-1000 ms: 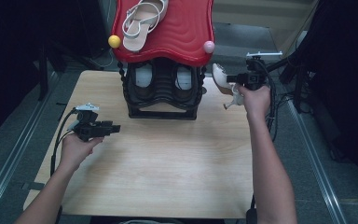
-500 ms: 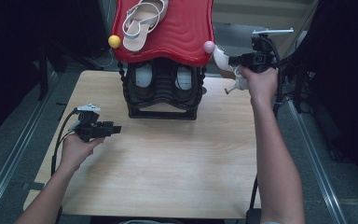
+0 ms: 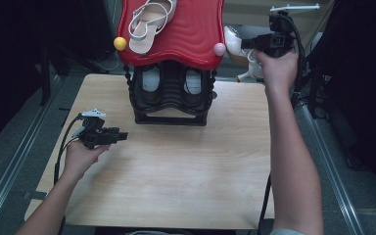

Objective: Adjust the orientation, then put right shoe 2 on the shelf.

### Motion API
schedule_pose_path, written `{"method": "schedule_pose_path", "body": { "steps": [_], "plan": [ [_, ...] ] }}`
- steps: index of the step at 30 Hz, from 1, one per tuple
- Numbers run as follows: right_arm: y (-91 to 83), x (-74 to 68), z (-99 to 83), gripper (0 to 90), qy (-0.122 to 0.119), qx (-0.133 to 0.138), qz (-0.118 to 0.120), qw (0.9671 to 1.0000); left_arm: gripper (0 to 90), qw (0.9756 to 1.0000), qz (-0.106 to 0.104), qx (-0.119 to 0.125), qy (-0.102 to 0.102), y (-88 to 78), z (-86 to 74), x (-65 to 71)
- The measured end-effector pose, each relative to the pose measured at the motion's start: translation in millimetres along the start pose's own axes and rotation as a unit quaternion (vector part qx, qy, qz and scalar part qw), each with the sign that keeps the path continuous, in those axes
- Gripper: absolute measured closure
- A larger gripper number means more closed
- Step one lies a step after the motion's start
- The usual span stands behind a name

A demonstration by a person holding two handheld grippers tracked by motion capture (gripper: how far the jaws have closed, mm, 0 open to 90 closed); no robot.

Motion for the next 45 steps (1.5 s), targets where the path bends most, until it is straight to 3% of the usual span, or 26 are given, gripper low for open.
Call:
{"method": "schedule_pose_path", "body": {
  "steps": [6,8,13,24,30,34,41,45],
  "plan": [
    [-10.6,-15.8,18.5,88.8,-0.008,0.013,0.001,0.9999,49.8,1.0000,-0.003,-0.002,0.001,0.0,-0.6,0.9],
    [-13.8,-18.6,24.8,88.8,-0.016,0.018,-0.016,0.9996,49.9,1.0000,-0.002,-0.003,0.002,-0.2,-0.7,1.1],
    [-24.3,-26.8,40.1,88.8,-0.011,0.035,-0.008,0.9993,49.9,1.0000,-0.002,-0.003,0.002,0.4,-0.8,1.1],
    [-46.8,-52.6,69.7,88.8,-0.044,0.056,-0.039,0.9967,49.9,1.0000,-0.002,-0.003,0.005,1.0,-0.9,2.4],
    [-57.2,-67.0,83.8,88.8,-0.045,0.075,-0.024,0.9959,49.9,1.0000,-0.003,-0.003,0.005,1.4,-0.9,2.8],
    [-52.4,-84.1,90.5,88.8,-0.059,0.080,-0.018,0.9949,49.8,1.0000,-0.003,-0.004,0.006,1.6,-1.1,3.1],
    [-23.2,-104.8,92.5,88.7,-0.069,0.071,-0.010,0.9950,49.8,1.0000,-0.005,-0.003,0.007,0.6,-0.8,3.2],
    [-9.9,-114.9,90.8,88.7,-0.083,0.078,-0.009,0.9935,49.8,1.0000,-0.003,-0.003,0.007,2.0,-1.2,1.6]
  ]
}}
Point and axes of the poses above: each handheld gripper's, and its own axes: y roughly forward along the jaws, z roughly out of its top, x roughly to its right, the point moved 10 cm from there along y, roughly forward along the jaws, and after that the axes turned 3 degrees about -x, right-handed, at the moved point
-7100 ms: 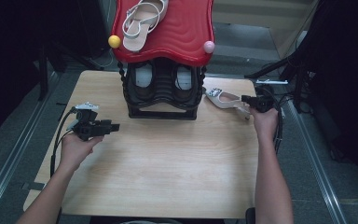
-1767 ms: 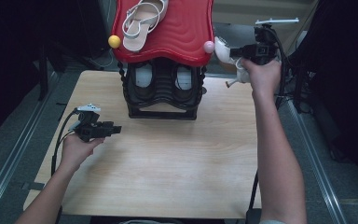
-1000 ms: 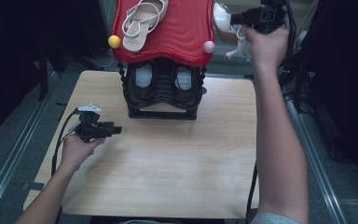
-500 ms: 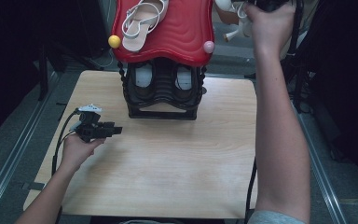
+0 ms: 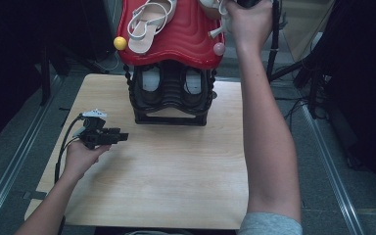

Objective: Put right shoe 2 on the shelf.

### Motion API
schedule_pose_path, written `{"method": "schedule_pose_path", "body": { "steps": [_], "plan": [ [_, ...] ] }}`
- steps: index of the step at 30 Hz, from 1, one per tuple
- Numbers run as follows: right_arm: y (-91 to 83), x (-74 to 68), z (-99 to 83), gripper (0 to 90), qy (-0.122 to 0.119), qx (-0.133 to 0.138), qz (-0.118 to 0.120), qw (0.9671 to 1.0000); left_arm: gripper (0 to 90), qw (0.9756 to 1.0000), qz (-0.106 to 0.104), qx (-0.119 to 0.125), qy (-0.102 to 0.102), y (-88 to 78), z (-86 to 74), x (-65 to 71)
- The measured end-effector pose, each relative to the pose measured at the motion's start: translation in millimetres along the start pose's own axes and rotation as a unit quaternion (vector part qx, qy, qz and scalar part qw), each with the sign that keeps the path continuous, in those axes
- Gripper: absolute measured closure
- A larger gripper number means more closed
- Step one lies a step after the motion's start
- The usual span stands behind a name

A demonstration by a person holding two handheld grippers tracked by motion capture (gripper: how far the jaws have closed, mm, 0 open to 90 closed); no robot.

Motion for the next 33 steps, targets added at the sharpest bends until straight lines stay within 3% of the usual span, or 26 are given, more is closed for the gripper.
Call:
{"method": "schedule_pose_path", "body": {
  "steps": [10,15,20,24,29,33],
  "plan": [
    [26.8,-23.8,-24.3,88.6,-0.013,-0.018,0.024,0.9995,49.8,1.0000,-0.003,-0.002,0.004,-0.8,-0.2,2.5],
    [38.8,-33.0,-31.9,88.6,-0.028,-0.027,0.020,0.9990,49.8,1.0000,-0.002,-0.001,0.001,-1.2,0.0,1.2],
    [47.3,-34.8,-39.5,88.3,-0.015,-0.035,0.027,0.9989,49.8,1.0000,-0.003,-0.001,0.001,-1.5,0.0,1.3],
    [48.7,-37.2,-40.8,87.6,-0.006,-0.033,0.031,0.9990,49.7,1.0000,-0.002,0.000,0.001,-1.7,0.3,1.3],
    [48.2,-36.4,-41.3,85.0,-0.015,-0.036,0.029,0.9988,49.6,1.0000,-0.004,-0.001,0.001,-0.8,0.0,2.1],
    [45.2,-38.3,-36.7,77.6,-0.014,-0.021,0.042,0.9988,49.5,1.0000,-0.004,-0.002,0.001,-0.6,-0.2,1.7]
  ]
}}
Point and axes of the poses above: each handheld gripper's, and its own axes: y roughly forward along the jaws, z roughly out of its top, x roughly to its right, the point moved 10 cm from there along y, roughly forward along the jaws, and after that the axes turned 3 degrees about -x, right-handed, at the moved point
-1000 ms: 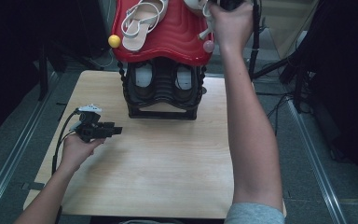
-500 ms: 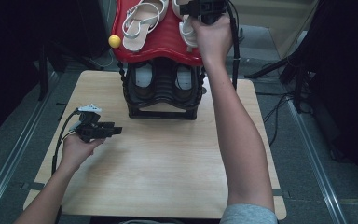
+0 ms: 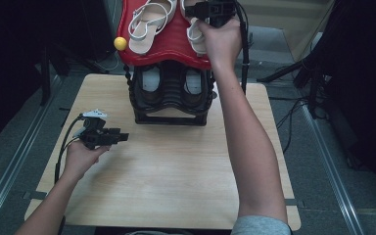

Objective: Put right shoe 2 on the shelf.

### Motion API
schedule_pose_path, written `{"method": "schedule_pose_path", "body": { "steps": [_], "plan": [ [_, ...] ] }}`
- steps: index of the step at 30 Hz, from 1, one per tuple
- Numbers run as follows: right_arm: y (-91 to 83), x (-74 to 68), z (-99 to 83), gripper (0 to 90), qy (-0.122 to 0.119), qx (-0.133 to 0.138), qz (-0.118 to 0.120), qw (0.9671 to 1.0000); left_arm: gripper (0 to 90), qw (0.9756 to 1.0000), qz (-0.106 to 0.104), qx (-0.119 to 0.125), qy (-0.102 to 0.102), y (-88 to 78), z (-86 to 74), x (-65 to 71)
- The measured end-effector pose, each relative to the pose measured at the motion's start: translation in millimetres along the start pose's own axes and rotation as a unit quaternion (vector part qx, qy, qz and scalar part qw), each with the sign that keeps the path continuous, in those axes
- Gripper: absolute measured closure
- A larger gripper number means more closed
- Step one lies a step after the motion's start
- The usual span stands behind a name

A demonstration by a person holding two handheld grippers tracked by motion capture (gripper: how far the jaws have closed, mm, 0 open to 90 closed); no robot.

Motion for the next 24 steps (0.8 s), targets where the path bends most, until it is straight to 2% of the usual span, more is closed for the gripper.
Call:
{"method": "schedule_pose_path", "body": {
  "steps": [5,11,20,24],
  "plan": [
    [-3.0,-0.1,1.8,70.5,-0.004,0.002,0.002,1.0000,49.4,1.0000,0.000,0.000,0.001,0.4,-0.3,-0.1],
    [-12.7,3.8,3.6,68.8,-0.007,0.009,0.003,0.9999,49.3,1.0000,0.000,0.000,0.000,-0.3,-0.2,0.6],
    [-32.7,16.9,2.5,66.5,-0.008,0.012,0.003,0.9999,49.2,1.0000,0.000,0.000,-0.001,0.0,-0.3,0.7],
    [-40.7,25.6,0.7,66.7,-0.011,0.011,-0.008,0.9998,49.2,1.0000,0.001,0.000,0.001,0.1,-0.3,0.7]
  ]
}}
Point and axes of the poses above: each handheld gripper's, and its own axes: y roughly forward along the jaws, z roughly out of its top, x roughly to its right, the point moved 10 cm from there along y, roughly forward along the jaws, and after that the axes turned 3 degrees about -x, right-handed, at the moved point
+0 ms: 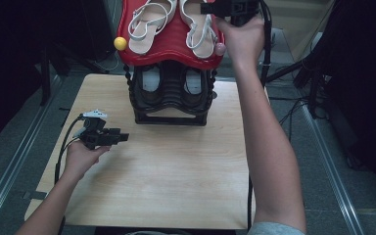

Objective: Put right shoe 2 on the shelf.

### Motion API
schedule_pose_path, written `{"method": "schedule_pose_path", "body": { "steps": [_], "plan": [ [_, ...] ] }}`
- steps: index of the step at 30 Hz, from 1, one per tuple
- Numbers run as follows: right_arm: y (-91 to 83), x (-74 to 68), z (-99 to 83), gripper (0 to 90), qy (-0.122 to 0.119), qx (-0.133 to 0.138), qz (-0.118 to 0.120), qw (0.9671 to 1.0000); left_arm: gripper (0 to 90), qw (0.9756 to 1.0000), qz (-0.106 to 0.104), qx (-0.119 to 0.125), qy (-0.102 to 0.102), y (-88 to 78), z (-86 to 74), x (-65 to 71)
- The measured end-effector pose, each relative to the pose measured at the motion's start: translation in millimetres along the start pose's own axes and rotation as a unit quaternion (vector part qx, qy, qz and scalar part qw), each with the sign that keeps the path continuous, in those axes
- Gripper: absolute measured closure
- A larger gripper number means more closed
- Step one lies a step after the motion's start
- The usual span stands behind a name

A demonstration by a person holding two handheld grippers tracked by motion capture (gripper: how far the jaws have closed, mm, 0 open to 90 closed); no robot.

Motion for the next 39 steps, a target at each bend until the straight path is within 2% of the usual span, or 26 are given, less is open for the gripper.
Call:
{"method": "schedule_pose_path", "body": {
  "steps": [6,20,39],
  "plan": [
    [-7.3,13.7,-7.1,66.6,0.003,0.004,-0.005,1.0000,49.2,1.0000,0.002,0.003,-0.001,-0.6,0.5,0.2],
    [-17.9,51.9,-35.8,63.5,0.011,-0.001,-0.025,0.9996,49.1,1.0000,-0.001,-0.001,0.000,-0.5,0.1,0.4],
    [-15.3,84.7,-88.2,61.4,0.027,-0.012,-0.035,0.9990,48.9,1.0000,-0.002,0.009,0.000,-1.6,2.5,1.1]
  ]
}}
Point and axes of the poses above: each handheld gripper's, and its own axes: y roughly forward along the jaws, z roughly out of its top, x roughly to its right, the point moved 10 cm from there along y, roughly forward along the jaws, and after that the axes turned 3 degrees about -x, right-handed, at the moved point
